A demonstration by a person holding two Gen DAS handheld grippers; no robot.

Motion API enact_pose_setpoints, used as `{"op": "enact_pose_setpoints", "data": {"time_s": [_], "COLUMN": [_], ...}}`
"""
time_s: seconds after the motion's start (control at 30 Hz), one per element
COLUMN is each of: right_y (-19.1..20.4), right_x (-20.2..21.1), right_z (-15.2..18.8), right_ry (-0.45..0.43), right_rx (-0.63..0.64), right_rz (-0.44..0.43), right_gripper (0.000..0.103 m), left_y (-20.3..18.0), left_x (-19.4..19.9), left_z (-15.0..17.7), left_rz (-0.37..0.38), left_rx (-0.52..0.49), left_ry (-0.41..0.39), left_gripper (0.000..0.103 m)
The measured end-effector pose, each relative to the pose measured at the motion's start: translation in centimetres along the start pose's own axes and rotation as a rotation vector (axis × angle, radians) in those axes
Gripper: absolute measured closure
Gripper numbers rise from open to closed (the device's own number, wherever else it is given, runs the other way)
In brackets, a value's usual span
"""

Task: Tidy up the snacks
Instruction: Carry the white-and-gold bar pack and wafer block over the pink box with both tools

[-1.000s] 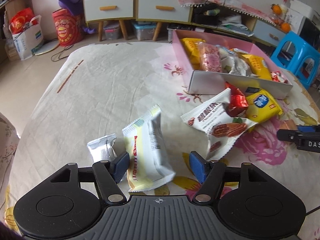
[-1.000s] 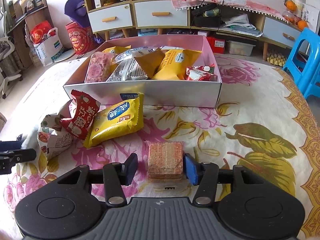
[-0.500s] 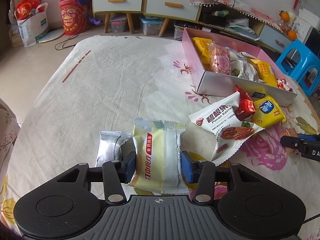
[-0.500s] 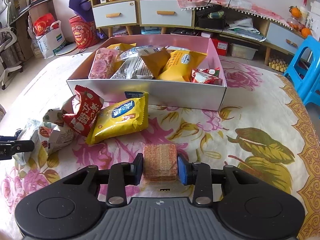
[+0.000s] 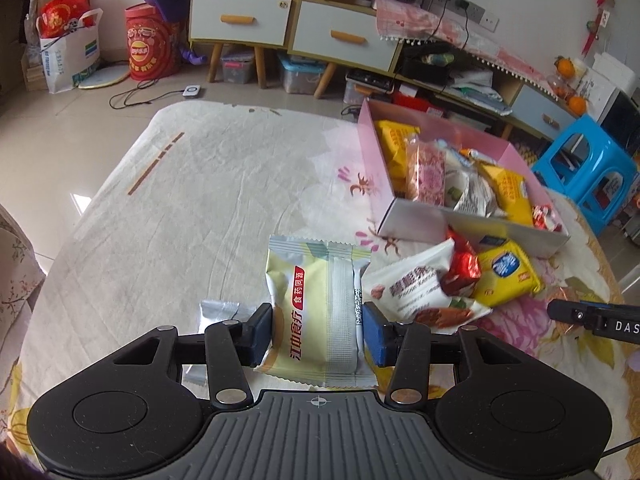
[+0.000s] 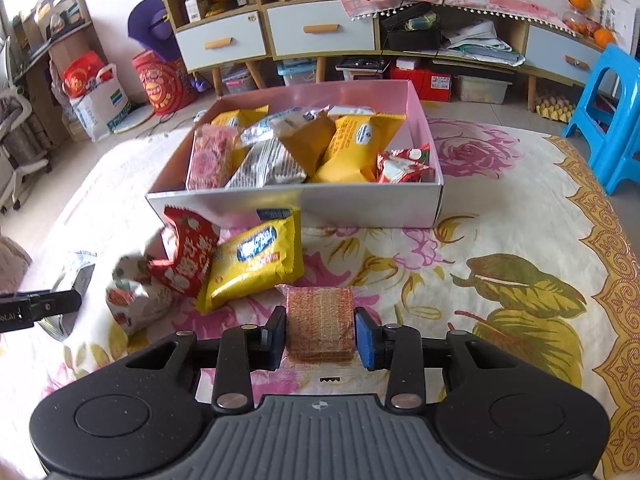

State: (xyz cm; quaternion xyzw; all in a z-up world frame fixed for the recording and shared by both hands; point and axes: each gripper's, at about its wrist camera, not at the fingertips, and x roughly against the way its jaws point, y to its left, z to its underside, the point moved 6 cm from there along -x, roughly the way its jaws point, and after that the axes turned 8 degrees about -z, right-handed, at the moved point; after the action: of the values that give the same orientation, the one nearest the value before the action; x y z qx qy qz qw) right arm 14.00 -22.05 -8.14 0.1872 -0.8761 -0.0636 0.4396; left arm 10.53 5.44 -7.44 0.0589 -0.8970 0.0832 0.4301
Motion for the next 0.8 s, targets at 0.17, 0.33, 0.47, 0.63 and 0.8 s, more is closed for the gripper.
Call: {"op": "enact_pose_setpoints", "data": {"time_s": [0.17,0.33,0.47,0.63,0.8], "right_y": [-0.5,-1.4,-2.3,-3.2,-5.0], "right_x": [0.9,1.2,0.9,-0.3,-1.9], "right_z": [-1.3,-2.8,-4.6,-6.7,-9.1], "right_ry": [-0.038,-0.058,-0.077,-0.108,-0.145], "right_rx": [-0.047,-0.098,-0.157,-0.16,-0.178], "right_rz": [-0.021,-0.039,-0.064,-0.055,-0.037], "right_gripper": [0.076,0.076,0.076,0.076,0.076], "left_y": [-1.1,-3.8,-6.3,-10.0,-13.0], "left_x": [0.7,0.6,0.4,-1.8,-4.5], "left_z": [-1.4,-3.2,-5.2,-7.2,-9.5], "left_rz": [0.035,0.076,0.103,0.134,0.133], "left_rx": [0.017,-0.012,-0.061,-0.107,-0.121], "left_ry": [-0.035,-0.043,-0.081,-0.077,-0.068], "left_gripper": [0.059,0.059,0.058,0.058,0.058]}}
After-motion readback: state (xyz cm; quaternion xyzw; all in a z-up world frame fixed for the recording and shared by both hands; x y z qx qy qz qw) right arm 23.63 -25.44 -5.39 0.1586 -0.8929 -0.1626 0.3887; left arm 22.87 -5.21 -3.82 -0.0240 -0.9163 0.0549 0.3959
